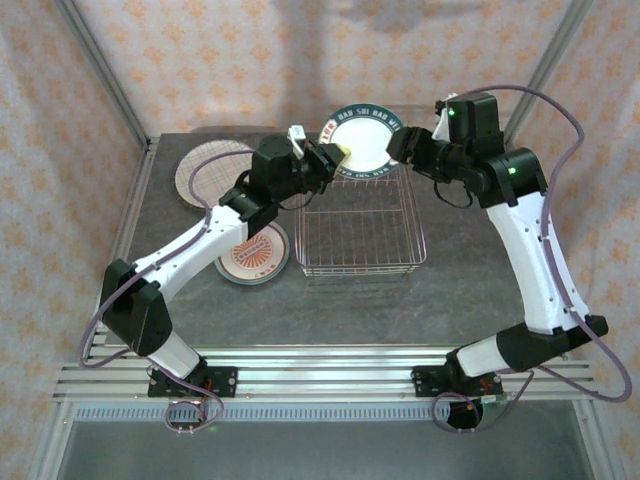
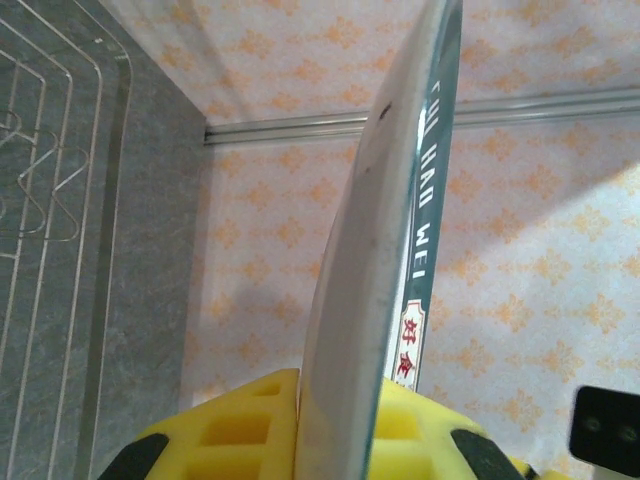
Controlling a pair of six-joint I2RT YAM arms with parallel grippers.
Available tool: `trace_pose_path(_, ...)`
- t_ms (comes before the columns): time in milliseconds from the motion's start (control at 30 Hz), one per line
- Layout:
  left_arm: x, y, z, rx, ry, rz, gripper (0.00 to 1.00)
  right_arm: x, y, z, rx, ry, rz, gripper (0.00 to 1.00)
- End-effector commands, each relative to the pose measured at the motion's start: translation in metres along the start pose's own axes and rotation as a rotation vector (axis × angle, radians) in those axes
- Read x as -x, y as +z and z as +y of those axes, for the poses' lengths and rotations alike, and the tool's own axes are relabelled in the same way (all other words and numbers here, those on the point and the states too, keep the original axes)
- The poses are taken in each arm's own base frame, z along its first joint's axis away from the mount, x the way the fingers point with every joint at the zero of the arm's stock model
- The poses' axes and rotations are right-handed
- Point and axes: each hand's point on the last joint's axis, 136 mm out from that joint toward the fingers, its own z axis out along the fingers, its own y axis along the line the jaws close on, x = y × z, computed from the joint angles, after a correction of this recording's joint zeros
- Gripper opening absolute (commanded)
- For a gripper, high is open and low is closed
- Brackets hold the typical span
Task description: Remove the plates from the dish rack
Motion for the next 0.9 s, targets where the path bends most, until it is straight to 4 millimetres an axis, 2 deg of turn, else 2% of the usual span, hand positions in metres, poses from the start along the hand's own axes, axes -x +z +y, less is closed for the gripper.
trace_pose_path(0,0.009,-0.026,-0.028,-0.09,0.038,-0.02,0.07,0.014,-0.017,0.032,0.12,-0.179,-0.132,0.62)
trace_pose_path(200,0.026,-0.054,-0.017,-0.069,0.026,-0.073,0.07,0.0,-0.02,0.062,0.268,-0.396,-0.222,0.64)
trace_pose_path(500,0.045,-0.1,0.006,-0.02,0.003,-0.15,0.08,-0.04,-0.017,0.101,0.473,-0.668,-0.234,0.69)
trace_pose_path(867,0.056,-0.16,0.052,0.082,-0.019,-0.292,0.08,-0.069,-0.006,0.124,0.565,-0.781,-0.185,0.71)
